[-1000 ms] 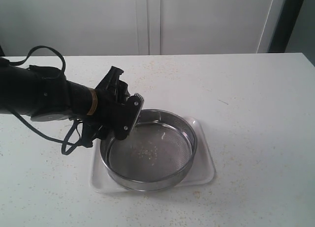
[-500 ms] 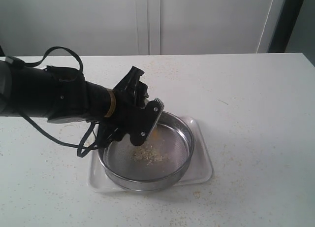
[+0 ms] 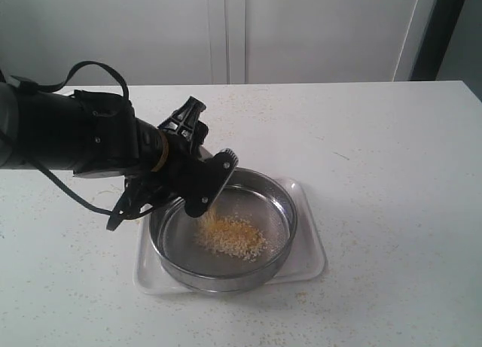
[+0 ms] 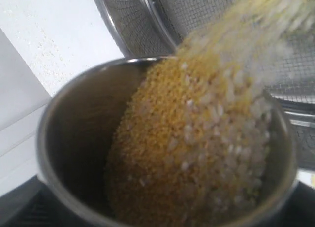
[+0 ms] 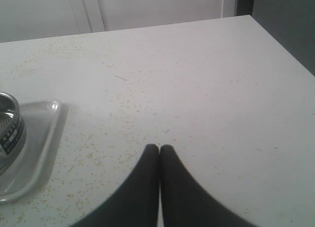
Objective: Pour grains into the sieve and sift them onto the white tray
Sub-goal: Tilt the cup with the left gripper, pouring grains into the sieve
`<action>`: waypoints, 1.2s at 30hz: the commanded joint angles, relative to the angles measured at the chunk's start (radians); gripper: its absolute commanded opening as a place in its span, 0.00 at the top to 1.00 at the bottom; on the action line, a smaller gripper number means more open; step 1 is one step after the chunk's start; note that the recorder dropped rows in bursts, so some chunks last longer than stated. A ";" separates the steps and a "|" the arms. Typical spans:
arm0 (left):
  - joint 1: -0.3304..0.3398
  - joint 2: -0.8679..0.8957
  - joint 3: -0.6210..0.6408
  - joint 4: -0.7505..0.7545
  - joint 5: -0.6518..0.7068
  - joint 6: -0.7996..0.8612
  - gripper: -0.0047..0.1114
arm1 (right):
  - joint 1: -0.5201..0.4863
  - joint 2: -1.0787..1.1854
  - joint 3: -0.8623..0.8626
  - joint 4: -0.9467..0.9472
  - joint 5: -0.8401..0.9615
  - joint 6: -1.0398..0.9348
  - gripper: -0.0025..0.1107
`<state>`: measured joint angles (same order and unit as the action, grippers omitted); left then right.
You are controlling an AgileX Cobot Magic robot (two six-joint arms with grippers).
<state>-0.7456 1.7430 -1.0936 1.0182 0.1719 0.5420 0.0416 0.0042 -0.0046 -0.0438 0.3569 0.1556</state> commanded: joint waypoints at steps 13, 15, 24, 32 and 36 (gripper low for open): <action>-0.006 -0.010 -0.007 0.039 0.034 0.035 0.96 | -0.003 -0.004 0.005 -0.005 -0.014 0.003 0.98; -0.006 -0.010 -0.007 0.039 -0.018 0.033 0.96 | -0.003 -0.004 0.005 -0.005 -0.014 0.003 0.98; -0.006 -0.010 -0.007 0.066 0.132 0.034 0.96 | -0.003 -0.004 0.005 -0.005 -0.014 0.003 0.98; -0.021 -0.010 -0.007 0.090 0.011 0.037 0.96 | -0.003 -0.004 0.005 -0.005 -0.014 0.003 0.98; -0.024 -0.010 -0.007 0.143 0.156 0.038 0.96 | -0.003 -0.004 0.005 -0.005 -0.014 0.003 0.98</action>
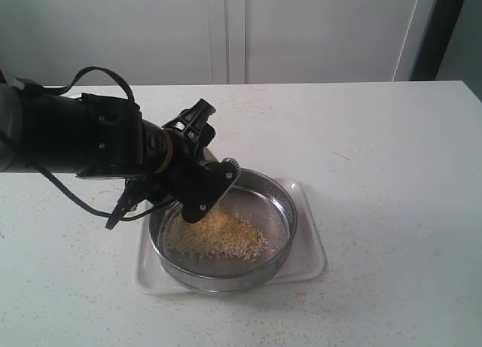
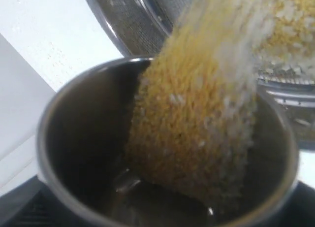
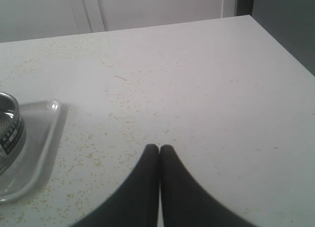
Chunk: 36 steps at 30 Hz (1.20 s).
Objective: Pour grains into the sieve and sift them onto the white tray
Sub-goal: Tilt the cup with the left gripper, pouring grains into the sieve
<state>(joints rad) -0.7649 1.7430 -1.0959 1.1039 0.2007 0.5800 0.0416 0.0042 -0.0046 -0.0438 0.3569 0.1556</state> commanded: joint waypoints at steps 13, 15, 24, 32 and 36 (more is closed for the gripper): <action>-0.026 -0.010 -0.005 0.133 0.139 0.000 0.96 | -0.003 -0.004 0.005 -0.005 -0.014 0.003 0.98; -0.026 -0.010 -0.005 0.147 0.192 0.000 0.96 | -0.003 -0.004 0.005 -0.005 -0.014 0.003 0.98; -0.038 -0.010 -0.016 0.242 0.064 0.000 0.96 | -0.003 -0.004 0.005 -0.005 -0.014 0.003 0.98; -0.056 -0.010 -0.016 0.378 0.150 0.000 0.96 | -0.003 -0.004 0.005 -0.005 -0.014 0.003 0.98; -0.094 -0.008 -0.016 0.450 0.132 0.000 0.96 | -0.003 -0.004 0.005 -0.005 -0.014 0.003 0.98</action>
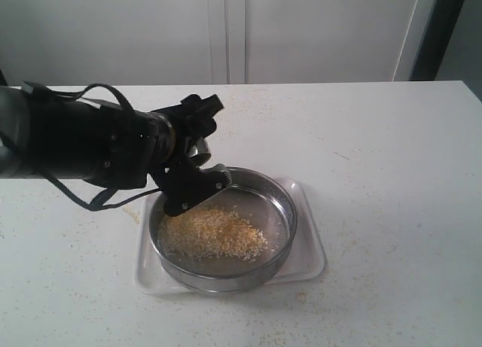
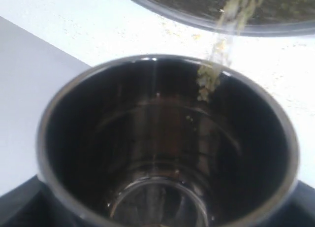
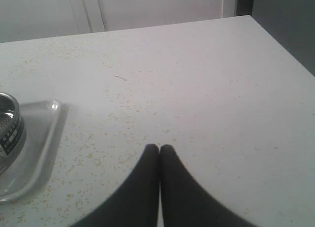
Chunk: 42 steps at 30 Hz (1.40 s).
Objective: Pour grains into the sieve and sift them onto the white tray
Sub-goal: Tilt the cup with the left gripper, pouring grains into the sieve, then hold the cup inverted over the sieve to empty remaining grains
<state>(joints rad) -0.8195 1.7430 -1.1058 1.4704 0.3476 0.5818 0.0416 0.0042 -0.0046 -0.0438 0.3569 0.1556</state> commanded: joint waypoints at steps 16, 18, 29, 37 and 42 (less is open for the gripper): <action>-0.091 -0.008 -0.006 0.138 -0.019 -0.006 0.96 | -0.003 -0.004 0.005 -0.005 -0.014 0.003 0.98; -0.088 -0.008 -0.006 0.126 0.030 -0.012 0.96 | -0.003 -0.004 0.005 -0.005 -0.014 0.003 0.98; -0.105 -0.008 -0.006 0.140 0.041 -0.002 0.96 | -0.003 -0.004 0.005 -0.005 -0.014 0.003 0.98; -0.102 -0.008 -0.006 0.088 0.136 -0.119 0.96 | -0.003 -0.004 0.005 -0.005 -0.014 0.003 0.98; -0.110 -0.008 -0.006 0.093 0.023 0.023 0.96 | -0.003 -0.004 0.005 -0.005 -0.014 0.003 0.98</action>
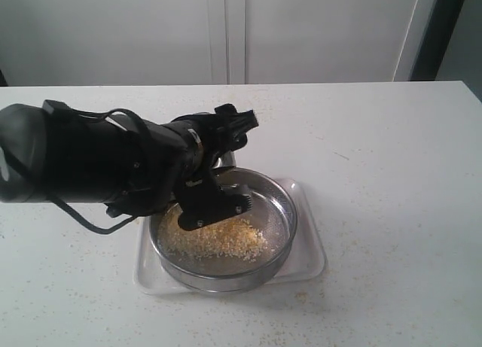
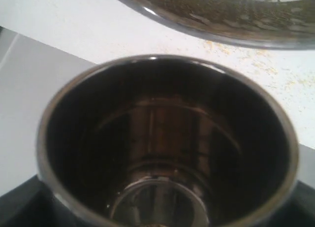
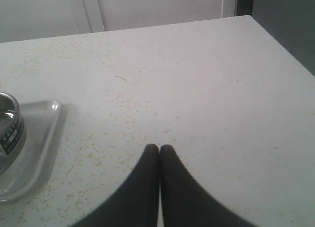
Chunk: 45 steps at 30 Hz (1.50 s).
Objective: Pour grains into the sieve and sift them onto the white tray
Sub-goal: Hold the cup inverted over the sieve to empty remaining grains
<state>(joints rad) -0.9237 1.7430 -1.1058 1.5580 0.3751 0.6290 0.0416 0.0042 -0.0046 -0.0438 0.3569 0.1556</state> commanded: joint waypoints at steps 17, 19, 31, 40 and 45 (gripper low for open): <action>0.004 -0.008 -0.006 0.103 0.040 -0.118 0.96 | -0.003 -0.004 0.005 -0.005 -0.014 0.024 0.98; 0.004 -0.008 -0.006 0.097 0.013 -0.135 0.96 | -0.003 -0.004 0.005 -0.005 -0.014 0.024 0.98; -0.014 -0.008 -0.006 0.050 0.003 -0.065 0.96 | -0.003 -0.004 0.005 -0.005 -0.014 0.024 0.98; -0.015 -0.008 -0.006 -0.150 0.098 -0.301 0.96 | -0.003 -0.004 0.005 -0.005 -0.014 0.024 0.98; -0.017 -0.008 -0.006 0.002 -0.007 -0.045 0.96 | -0.003 -0.004 0.005 -0.005 -0.014 0.024 0.98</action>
<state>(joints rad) -0.9375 1.7430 -1.1064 1.4861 0.4150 0.4916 0.0416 0.0042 -0.0046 -0.0438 0.3569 0.1746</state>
